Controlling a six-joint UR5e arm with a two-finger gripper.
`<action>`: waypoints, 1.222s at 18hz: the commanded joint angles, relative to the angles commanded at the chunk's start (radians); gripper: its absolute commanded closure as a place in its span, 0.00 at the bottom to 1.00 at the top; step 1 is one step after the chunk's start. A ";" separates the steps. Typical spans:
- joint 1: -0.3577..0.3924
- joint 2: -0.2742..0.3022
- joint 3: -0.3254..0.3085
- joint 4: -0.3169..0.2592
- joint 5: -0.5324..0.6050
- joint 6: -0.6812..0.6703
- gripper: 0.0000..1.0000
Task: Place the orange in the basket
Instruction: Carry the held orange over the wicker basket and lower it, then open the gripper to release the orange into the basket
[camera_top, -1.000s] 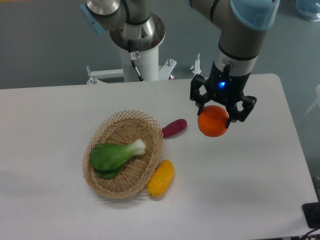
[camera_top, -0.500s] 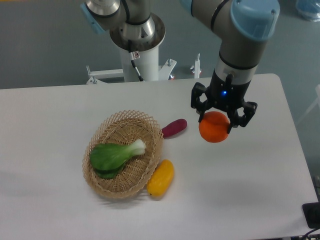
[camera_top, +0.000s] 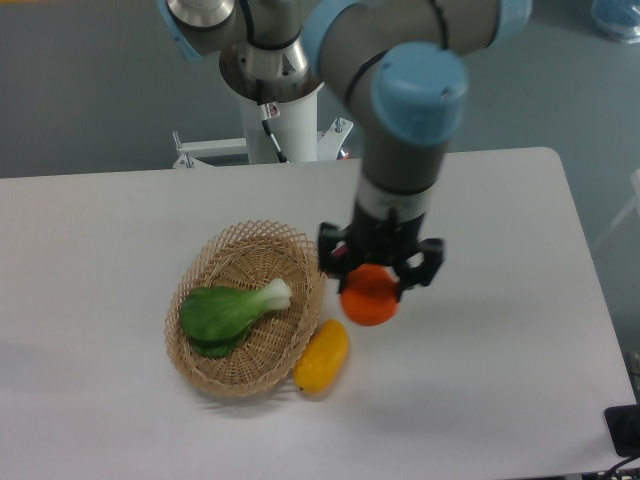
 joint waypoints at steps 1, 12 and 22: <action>-0.021 -0.009 -0.015 0.017 0.000 -0.031 0.33; -0.146 -0.087 -0.181 0.217 0.118 -0.151 0.33; -0.195 -0.140 -0.209 0.235 0.178 -0.152 0.32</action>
